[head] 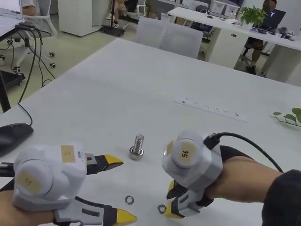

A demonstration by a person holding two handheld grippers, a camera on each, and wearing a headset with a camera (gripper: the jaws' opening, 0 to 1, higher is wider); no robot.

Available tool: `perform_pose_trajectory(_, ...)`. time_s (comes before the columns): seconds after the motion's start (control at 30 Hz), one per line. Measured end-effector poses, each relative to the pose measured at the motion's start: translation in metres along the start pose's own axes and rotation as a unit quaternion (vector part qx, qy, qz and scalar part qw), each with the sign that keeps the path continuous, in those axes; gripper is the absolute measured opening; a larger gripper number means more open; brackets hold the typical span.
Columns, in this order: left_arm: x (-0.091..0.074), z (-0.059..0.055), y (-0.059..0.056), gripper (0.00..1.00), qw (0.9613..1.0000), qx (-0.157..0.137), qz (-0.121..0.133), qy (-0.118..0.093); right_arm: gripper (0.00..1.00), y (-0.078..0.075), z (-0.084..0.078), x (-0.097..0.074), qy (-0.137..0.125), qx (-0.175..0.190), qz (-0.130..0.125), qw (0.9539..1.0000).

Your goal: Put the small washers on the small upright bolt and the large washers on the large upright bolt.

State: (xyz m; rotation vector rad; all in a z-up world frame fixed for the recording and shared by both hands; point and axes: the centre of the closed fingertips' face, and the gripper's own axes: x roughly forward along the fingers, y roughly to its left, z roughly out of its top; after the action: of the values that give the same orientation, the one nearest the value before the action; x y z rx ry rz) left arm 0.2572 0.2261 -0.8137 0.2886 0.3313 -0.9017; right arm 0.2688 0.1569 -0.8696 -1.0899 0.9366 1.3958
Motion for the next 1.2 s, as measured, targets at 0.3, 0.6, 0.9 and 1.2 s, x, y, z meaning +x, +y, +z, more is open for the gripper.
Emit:
perform_pose_trajectory(0.3,-0.0005,0.0004,-0.0003,0.66,1.0000,-0.002,0.000,-0.002,0.22,0.0025,0.0002,0.0050,0.009,-0.010,0.007,0.9999)
perform_pose_trajectory(0.6,-0.0004,-0.0004,-0.0013,0.65,1.0000,-0.003,-0.001,-0.001,0.20,0.0040,-0.0011,0.0079,0.011,-0.008,0.011,0.9998)
perform_pose_trajectory(0.9,0.0001,-0.0004,-0.0014,0.65,1.0000,-0.003,-0.002,-0.003,0.17,0.0010,-0.0007,0.0088,0.011,-0.005,0.006,0.9999)
perform_pose_trajectory(1.2,0.0007,-0.0003,-0.0003,0.65,1.0000,-0.003,-0.002,-0.004,0.15,0.0011,-0.0009,0.0095,0.015,-0.005,0.005,0.9999)
